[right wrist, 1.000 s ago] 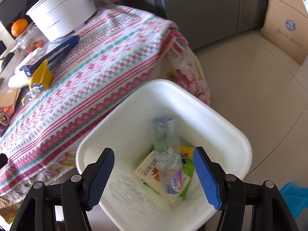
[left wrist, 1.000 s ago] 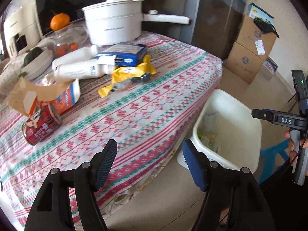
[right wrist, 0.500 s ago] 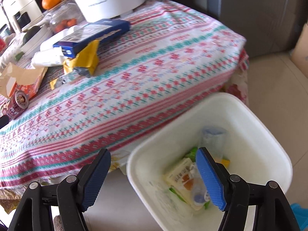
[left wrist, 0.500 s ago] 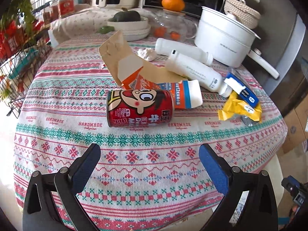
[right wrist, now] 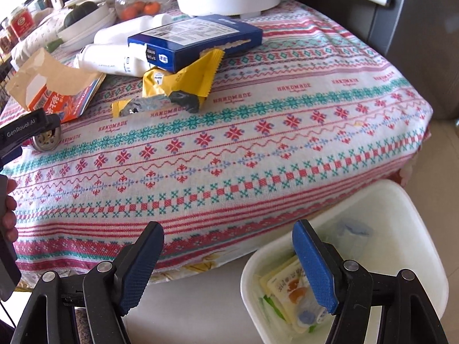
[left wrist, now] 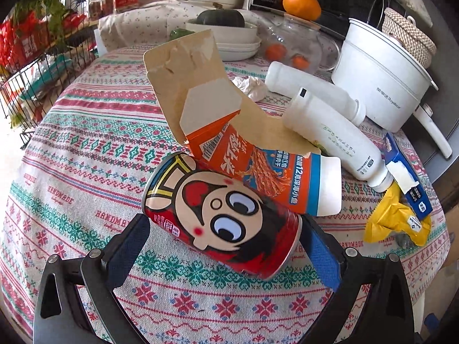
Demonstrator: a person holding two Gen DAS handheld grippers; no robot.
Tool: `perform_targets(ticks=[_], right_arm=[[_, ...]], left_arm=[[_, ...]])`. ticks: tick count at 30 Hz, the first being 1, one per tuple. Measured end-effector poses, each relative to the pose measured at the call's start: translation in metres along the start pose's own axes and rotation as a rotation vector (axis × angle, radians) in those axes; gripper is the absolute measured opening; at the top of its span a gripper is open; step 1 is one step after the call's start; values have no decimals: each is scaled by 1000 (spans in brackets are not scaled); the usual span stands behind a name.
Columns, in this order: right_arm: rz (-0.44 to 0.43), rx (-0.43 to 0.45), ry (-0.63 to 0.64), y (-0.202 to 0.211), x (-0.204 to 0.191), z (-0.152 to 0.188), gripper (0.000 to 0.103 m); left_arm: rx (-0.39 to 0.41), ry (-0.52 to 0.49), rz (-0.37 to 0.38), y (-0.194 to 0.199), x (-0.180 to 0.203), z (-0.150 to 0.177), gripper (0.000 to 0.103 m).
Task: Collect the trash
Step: 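Grasp the red cartoon can with the left gripper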
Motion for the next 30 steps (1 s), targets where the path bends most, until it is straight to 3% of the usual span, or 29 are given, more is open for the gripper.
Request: perform_targets(ticks=[4,9,10,12,19,21,27,30], right_arm=[[1,24,1,-4,1,-18,78],[-77,67,-51,-16,1,-45,78],[-88,74,-54,-19,0,-50,78],[-102,88,-57,-25,-1,-59,78],[-134,108,-89,-54,2,-79,78],[-144,106,-101,-59,2,-80,78],[-176,94,-102,-67,-3,-85,78],[-195,93,-106,-71,-6,-90,78]], left_arm=[[10,-4,46,0,-1,-3,96],[10,-24,104,1,-8,-2,95],[10,-29,114,2,-11,-1,78],[-4,-38,142,4,-17,1,63],[-25,-110,199,7,-37,9,65],[-44,-127,196,6,-42,11,77],[-69,-44,260,21,-62,-3,92],[-99,-27,262,22,-54,-14,93]])
Point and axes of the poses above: each gripper's, at about its wrist camera, not at the fingertips, and y roughly against the way its jaws point, x to its right, z to its underside, the point moved 7 cm from there along -y, roughly the way its jaws point, and after that the axes turned 14 degrees about -z, right-handed, at the moved point
